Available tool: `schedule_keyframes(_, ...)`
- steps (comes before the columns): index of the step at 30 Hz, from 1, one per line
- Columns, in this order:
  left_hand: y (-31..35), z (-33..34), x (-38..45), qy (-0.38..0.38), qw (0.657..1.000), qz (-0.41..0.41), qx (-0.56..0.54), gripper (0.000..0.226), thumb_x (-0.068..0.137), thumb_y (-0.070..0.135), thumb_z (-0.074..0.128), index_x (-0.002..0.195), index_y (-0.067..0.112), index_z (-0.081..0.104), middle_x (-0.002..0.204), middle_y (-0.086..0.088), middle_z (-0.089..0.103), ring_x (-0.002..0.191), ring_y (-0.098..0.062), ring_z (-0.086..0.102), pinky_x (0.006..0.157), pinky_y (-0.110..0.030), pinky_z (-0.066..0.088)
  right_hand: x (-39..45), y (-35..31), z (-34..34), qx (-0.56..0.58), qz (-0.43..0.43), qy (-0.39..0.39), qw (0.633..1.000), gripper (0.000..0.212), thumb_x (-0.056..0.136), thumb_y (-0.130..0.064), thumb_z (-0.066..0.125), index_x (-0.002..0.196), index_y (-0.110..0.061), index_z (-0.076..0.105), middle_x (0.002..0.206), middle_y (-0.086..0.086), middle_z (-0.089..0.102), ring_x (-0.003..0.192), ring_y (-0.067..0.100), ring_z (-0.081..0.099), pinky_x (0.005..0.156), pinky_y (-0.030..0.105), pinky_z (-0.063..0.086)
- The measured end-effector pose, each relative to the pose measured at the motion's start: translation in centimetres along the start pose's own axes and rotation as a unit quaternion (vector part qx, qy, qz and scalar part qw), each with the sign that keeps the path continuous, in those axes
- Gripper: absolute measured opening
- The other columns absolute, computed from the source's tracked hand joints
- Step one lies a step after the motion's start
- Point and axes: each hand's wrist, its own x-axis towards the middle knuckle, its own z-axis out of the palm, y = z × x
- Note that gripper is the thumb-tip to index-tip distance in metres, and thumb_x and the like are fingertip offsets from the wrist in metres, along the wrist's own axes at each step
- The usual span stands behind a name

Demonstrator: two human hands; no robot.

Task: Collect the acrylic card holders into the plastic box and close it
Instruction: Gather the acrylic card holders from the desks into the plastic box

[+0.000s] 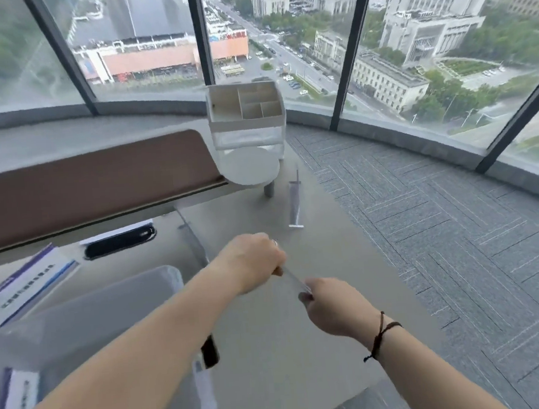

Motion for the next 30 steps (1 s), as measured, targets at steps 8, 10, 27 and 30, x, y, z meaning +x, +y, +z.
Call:
schedule_keyframes(8,-12.4,0.7,-19.6,0.225,0.941,-0.161,-0.193,0.047,0.085,0.050,0.065,0.126,0.028,0.058,0.119,0.001,0.065,0.108,-0.024,0.061,0.090,-0.042,0.050,-0.7,-17.2,1.9,0.050,-0.075,-0.034,0.995,0.021,0.083,-0.017,0.041,0.062,-0.015,0.039,0.057,-0.001,0.047,0.055,0.020,0.042,0.051,0.033,0.037)
schedule_keyframes(10,-14.8,3.1,-25.5,0.222,0.902,-0.286,-0.233,0.055,0.089,0.050,0.060,0.138,0.030,0.046,0.127,0.000,0.062,0.115,-0.024,0.057,0.091,-0.044,0.049,-0.8,-21.0,4.4,0.105,-0.070,-0.058,0.990,0.020,0.082,-0.014,0.040,0.063,-0.016,0.038,0.056,-0.003,0.045,0.050,0.017,0.038,0.047,0.029,0.034)
schedule_keyframes(27,-14.1,20.6,-43.9,0.088,0.785,-0.492,-0.367,0.049,0.099,0.025,0.036,0.147,0.033,0.028,0.162,0.006,-0.013,0.144,-0.027,0.014,0.095,-0.047,0.046,3.6,-36.1,30.0,0.151,0.099,-0.118,0.976,0.010,0.090,-0.007,0.042,0.083,-0.009,0.049,0.101,0.018,0.062,0.082,0.028,0.055,0.077,0.039,0.051)
schedule_keyframes(30,-14.3,20.9,-44.0,0.096,0.783,-0.492,-0.369,0.051,0.099,0.022,0.033,0.148,0.034,0.025,0.163,0.005,-0.011,0.142,-0.025,0.015,0.090,-0.045,0.048,4.0,-37.7,31.4,0.121,0.101,-0.128,0.979,0.011,0.090,-0.009,0.040,0.091,-0.009,0.050,0.106,0.016,0.063,0.091,0.031,0.061,0.078,0.036,0.052)
